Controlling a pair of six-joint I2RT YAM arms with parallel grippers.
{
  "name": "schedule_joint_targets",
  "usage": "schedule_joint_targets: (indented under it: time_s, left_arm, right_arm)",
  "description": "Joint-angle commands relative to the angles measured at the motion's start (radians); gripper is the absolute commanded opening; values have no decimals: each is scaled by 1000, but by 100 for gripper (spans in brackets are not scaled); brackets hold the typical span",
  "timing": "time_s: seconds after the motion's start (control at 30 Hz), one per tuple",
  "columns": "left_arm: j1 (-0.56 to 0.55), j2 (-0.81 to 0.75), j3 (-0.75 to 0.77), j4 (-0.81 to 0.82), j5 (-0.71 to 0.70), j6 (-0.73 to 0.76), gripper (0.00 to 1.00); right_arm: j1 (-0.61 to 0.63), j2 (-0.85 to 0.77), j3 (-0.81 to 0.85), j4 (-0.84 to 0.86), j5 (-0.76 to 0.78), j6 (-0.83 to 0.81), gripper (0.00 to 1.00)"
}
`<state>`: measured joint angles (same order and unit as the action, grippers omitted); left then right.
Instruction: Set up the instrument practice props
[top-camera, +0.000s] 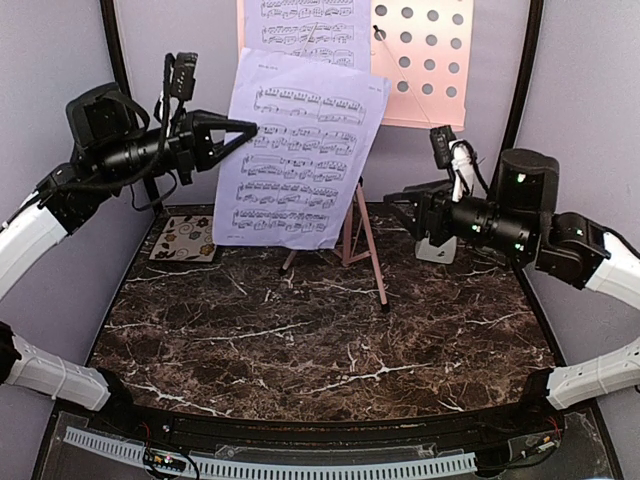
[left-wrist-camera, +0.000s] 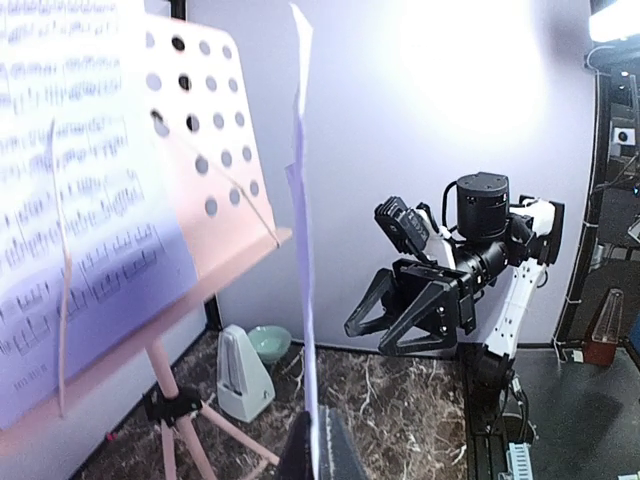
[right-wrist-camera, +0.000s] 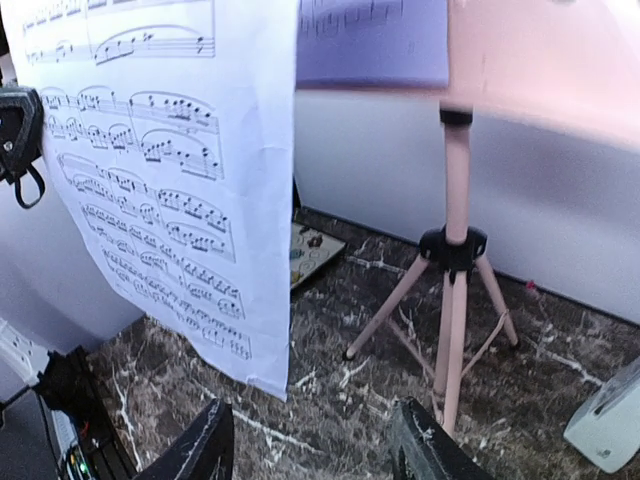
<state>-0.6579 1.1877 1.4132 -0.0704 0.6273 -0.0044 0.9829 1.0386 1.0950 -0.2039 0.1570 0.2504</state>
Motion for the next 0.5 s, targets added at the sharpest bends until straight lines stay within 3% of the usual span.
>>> schedule_joint_targets:
  time_s: [0.0, 0.3, 0.47]
  left_arm:
    - [-4, 69, 169, -6, -28, -67, 0]
    - [-5, 231, 487, 9, -179, -177, 0]
    - [-5, 253, 553, 38, -345, -176, 0]
  right_arm:
    - [2, 27, 202, -66, 103, -43, 54]
    - [2, 183, 575, -132, 317, -81, 54]
    - [2, 321, 762, -179, 413, -139, 56]
